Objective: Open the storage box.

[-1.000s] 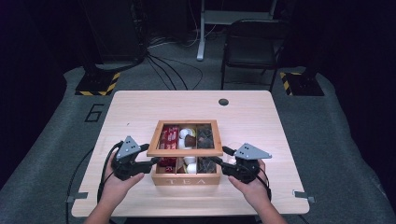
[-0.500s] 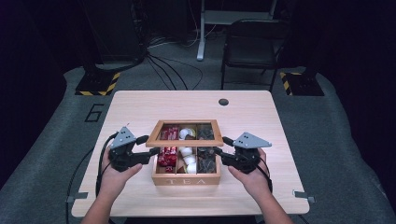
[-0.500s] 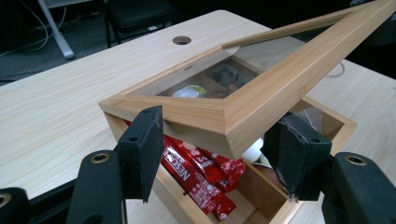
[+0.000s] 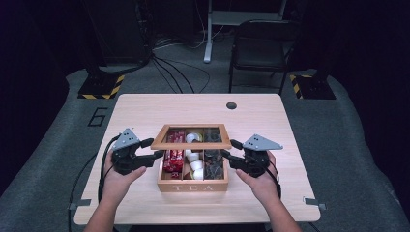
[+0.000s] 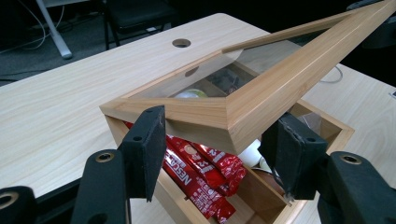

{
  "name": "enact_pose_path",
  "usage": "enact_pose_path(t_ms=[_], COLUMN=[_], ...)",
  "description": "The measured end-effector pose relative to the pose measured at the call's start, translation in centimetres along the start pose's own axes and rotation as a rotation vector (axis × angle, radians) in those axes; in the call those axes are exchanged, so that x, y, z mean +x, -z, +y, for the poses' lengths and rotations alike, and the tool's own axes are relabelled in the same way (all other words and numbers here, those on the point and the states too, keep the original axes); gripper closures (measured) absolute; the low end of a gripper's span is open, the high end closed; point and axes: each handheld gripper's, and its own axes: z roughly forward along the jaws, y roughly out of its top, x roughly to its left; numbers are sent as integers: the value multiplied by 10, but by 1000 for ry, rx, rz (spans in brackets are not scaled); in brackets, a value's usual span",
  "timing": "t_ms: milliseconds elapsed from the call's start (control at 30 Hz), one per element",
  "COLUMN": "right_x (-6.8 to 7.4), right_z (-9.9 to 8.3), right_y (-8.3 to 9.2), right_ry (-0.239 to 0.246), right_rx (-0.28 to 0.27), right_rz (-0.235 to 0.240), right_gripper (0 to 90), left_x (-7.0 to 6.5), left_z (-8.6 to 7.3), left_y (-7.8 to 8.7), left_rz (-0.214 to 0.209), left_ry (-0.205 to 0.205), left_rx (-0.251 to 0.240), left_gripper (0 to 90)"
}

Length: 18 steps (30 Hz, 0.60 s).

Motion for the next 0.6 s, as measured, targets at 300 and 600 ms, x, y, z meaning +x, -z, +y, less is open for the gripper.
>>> enact_pose_path(t_ms=[300, 600], right_x=[4, 5], right_z=[-7, -33], right_y=[2, 4], right_ry=[-20, -38], right_rx=[-12, 16], right_rz=[-13, -34], right_gripper=[499, 567], left_x=[4, 6], left_z=[2, 5], left_y=[0, 0], left_rz=[-13, -20], left_ry=[4, 11], left_rx=[-11, -31], left_gripper=[413, 413])
